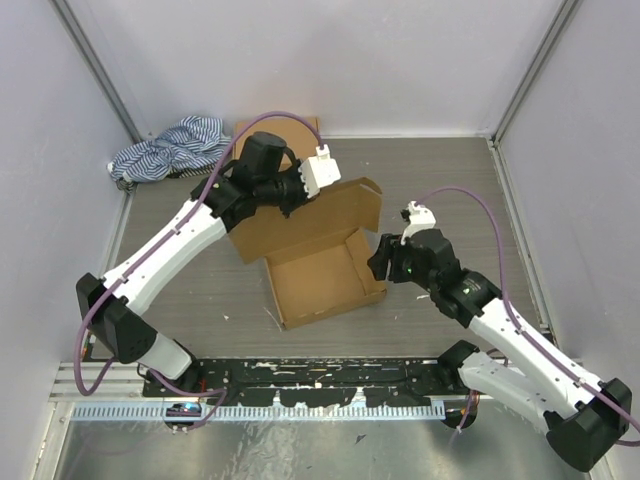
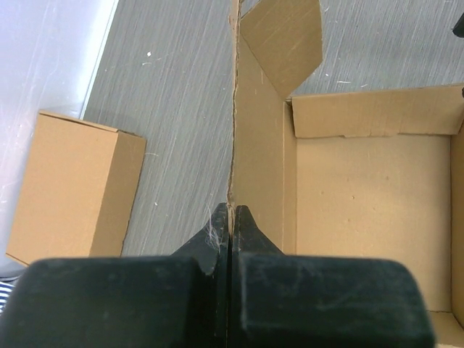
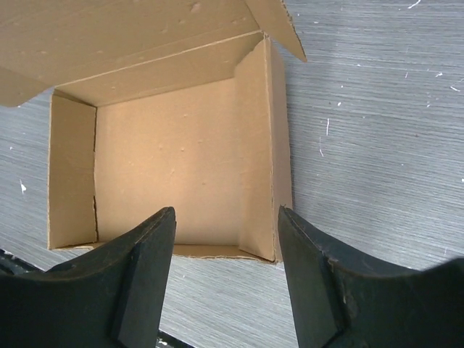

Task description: Fold the paper box

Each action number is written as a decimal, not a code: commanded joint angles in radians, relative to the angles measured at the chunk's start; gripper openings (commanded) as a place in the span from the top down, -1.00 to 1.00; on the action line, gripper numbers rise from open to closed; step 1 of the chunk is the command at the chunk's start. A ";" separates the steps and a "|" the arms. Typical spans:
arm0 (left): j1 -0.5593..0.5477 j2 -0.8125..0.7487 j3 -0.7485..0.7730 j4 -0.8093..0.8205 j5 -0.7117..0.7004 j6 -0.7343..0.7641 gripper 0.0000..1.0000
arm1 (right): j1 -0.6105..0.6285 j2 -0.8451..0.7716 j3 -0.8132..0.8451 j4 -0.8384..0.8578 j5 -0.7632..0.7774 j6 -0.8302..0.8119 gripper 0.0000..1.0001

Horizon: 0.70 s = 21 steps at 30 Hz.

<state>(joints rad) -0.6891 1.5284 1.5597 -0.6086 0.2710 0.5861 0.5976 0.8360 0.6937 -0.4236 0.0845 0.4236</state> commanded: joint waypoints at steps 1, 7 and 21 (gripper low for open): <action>-0.002 -0.026 0.052 -0.002 0.006 -0.011 1.00 | 0.005 0.032 -0.017 0.002 0.014 -0.002 -0.27; -0.003 -0.034 0.104 -0.058 0.037 -0.023 1.00 | 0.005 0.131 -0.030 0.036 0.039 0.006 -0.22; -0.003 -0.018 0.170 -0.184 0.106 -0.064 0.99 | 0.023 0.280 0.009 0.095 0.057 -0.034 0.14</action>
<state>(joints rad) -0.6891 1.5208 1.7050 -0.7597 0.3405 0.5457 0.6025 1.0962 0.6586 -0.3798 0.1120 0.4103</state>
